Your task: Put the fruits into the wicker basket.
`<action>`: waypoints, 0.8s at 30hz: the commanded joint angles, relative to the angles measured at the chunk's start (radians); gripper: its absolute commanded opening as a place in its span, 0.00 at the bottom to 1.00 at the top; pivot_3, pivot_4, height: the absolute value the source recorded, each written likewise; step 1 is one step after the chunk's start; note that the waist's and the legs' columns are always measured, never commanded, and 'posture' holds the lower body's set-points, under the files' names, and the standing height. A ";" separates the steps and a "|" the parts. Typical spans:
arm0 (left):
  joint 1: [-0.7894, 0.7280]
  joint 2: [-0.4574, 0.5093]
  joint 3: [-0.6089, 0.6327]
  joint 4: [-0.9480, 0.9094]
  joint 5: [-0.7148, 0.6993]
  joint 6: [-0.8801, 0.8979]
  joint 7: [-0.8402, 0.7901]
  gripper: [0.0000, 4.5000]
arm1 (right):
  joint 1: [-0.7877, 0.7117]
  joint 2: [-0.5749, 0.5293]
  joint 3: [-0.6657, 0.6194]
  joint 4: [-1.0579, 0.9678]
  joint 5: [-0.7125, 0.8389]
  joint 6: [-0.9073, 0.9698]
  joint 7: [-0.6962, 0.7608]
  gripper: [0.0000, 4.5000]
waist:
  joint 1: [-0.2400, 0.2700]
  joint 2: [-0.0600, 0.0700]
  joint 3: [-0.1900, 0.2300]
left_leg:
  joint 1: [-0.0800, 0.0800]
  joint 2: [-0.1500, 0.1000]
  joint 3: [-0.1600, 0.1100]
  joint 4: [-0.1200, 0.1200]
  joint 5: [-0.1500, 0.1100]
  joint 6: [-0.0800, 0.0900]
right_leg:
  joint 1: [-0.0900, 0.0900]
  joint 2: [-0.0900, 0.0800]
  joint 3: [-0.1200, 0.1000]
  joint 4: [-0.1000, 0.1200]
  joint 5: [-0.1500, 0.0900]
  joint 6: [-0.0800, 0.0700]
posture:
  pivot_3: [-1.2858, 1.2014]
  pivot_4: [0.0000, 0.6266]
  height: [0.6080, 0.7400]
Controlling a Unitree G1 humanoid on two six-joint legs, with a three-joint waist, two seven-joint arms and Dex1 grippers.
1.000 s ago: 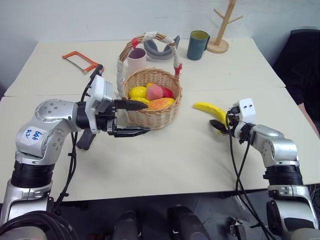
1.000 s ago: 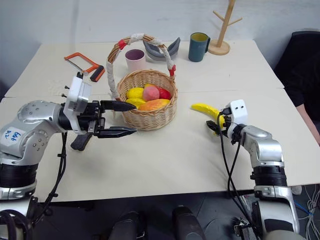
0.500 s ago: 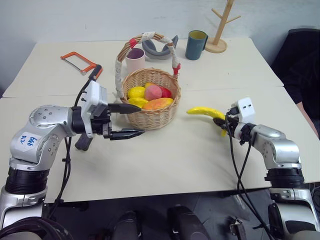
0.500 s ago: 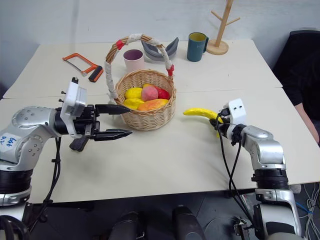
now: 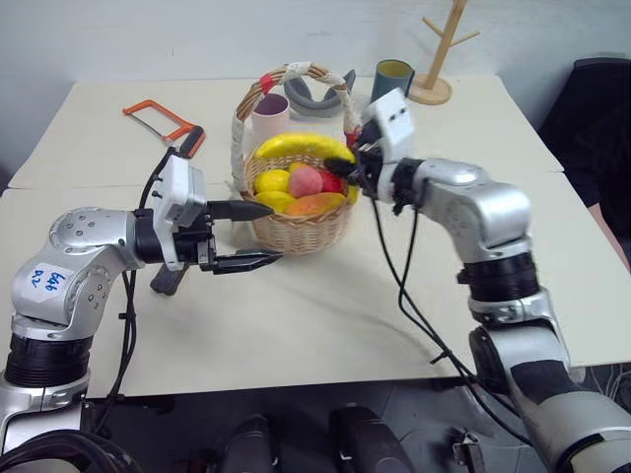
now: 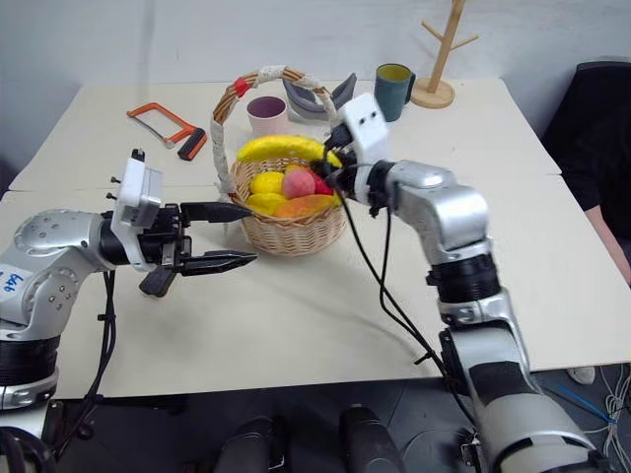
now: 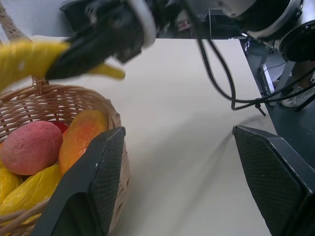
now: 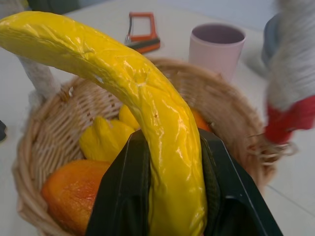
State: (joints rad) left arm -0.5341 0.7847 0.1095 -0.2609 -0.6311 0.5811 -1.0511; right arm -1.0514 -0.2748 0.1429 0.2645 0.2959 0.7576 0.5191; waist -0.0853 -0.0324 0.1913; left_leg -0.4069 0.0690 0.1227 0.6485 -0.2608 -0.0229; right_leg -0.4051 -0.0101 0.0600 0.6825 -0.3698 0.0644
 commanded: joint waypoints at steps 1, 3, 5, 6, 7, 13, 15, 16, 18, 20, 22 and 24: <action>0.002 -0.002 0.019 -0.033 -0.014 -0.008 0.010 0.81 | -0.078 0.027 0.017 0.054 -0.052 -0.097 0.014 0.34 | -0.001 0.000 0.000 | -0.001 0.000 0.001 0.000 0.000 0.000 | -0.002 0.000 0.000 0.002 0.000 0.000 | 0.52 0.24 1.00; 0.010 0.002 0.026 -0.037 -0.016 -0.007 0.012 0.81 | -0.082 0.025 0.015 0.050 -0.064 -0.112 0.025 0.47 | -0.001 0.000 0.000 | -0.002 0.000 0.001 0.000 0.000 0.000 | -0.005 0.000 0.000 0.004 0.000 0.000 | 0.52 0.24 1.00; 0.016 0.006 0.033 -0.040 -0.019 -0.005 0.015 0.81 | -0.076 0.015 0.001 0.019 -0.061 -0.105 0.034 0.60 | -0.001 0.000 0.000 | -0.002 0.000 0.000 0.000 0.000 0.000 | -0.005 0.000 0.000 0.005 0.000 0.000 | 0.52 0.24 1.00; 0.019 0.007 0.036 -0.043 -0.020 -0.004 0.017 0.81 | -0.071 0.010 -0.006 0.002 -0.059 -0.099 0.038 0.69 | -0.001 0.000 0.000 | -0.002 0.000 0.000 0.000 0.000 0.000 | -0.005 0.000 0.000 0.005 0.000 0.000 | 0.52 0.24 1.00; 0.024 0.008 0.041 -0.046 -0.021 -0.003 0.020 0.81 | -0.047 -0.015 -0.030 -0.057 -0.043 -0.071 0.042 0.75 | -0.001 0.000 0.000 | -0.002 0.000 0.000 0.000 0.000 0.000 | -0.005 0.000 0.000 0.005 0.000 0.000 | 0.52 0.24 1.00; 0.037 0.009 0.053 -0.053 -0.022 -0.006 0.032 0.81 | 0.088 -0.125 -0.134 -0.260 -0.001 0.047 0.022 0.75 | 0.004 0.000 0.000 | -0.002 0.000 -0.001 0.001 0.000 0.000 | -0.004 -0.001 0.000 0.005 0.000 0.000 | 0.52 0.24 1.00; 0.033 0.006 0.049 -0.049 -0.019 -0.009 0.034 0.81 | 0.086 -0.117 -0.150 -0.238 -0.008 0.036 0.001 0.75 | -0.001 0.000 0.000 | -0.002 0.000 0.000 0.001 0.000 0.000 | -0.004 -0.001 0.000 0.005 0.000 0.000 | 0.52 0.24 1.00; 0.030 0.005 0.047 -0.046 -0.017 -0.010 0.034 0.81 | 0.082 -0.112 -0.152 -0.226 -0.012 0.030 -0.006 0.75 | -0.005 0.000 0.000 | -0.002 0.000 0.001 0.001 0.001 0.000 | -0.004 0.000 0.001 0.005 0.000 0.000 | 0.52 0.24 1.00; 0.021 0.002 0.041 -0.042 -0.015 -0.013 0.033 0.81 | 0.055 -0.091 -0.145 -0.173 -0.027 -0.005 -0.016 0.75 | -0.012 0.000 0.000 | -0.001 0.001 0.001 0.000 0.001 -0.002 | -0.005 0.001 0.002 0.006 0.000 0.000 | 0.52 0.24 1.00; 0.009 0.000 0.034 -0.035 -0.013 -0.016 0.031 0.81 | 0.017 -0.063 -0.124 -0.097 -0.049 -0.050 -0.023 0.75 | -0.018 0.000 0.000 | 0.000 0.002 0.001 -0.001 0.002 -0.003 | -0.005 0.002 0.001 0.006 -0.001 -0.001 | 0.52 0.24 1.00; 0.001 0.000 0.029 -0.027 -0.007 -0.021 0.027 0.81 | -0.013 -0.040 -0.114 -0.037 -0.064 -0.086 -0.024 0.75 | -0.020 0.000 0.000 | 0.000 0.002 0.001 -0.001 0.002 -0.003 | -0.005 0.002 0.001 0.007 -0.001 -0.001 | 0.52 0.24 1.00; -0.006 0.001 0.026 -0.021 -0.005 -0.023 0.024 0.81 | -0.048 -0.010 -0.112 0.040 -0.073 -0.130 -0.025 0.75 | -0.022 0.000 0.000 | 0.000 0.002 0.001 -0.001 0.002 -0.003 | -0.005 0.002 0.001 0.007 -0.001 -0.002 | 0.52 0.24 1.00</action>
State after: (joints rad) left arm -0.5219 0.7849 0.1309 -0.2652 -0.6339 0.5772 -1.0212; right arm -1.0642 -0.2933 0.0354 0.2860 0.2296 0.6784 0.4994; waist -0.1074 -0.0325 0.1912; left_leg -0.4073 0.0707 0.1240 0.6474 -0.2586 -0.0260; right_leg -0.4105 -0.0083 0.0613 0.6893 -0.3707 0.0628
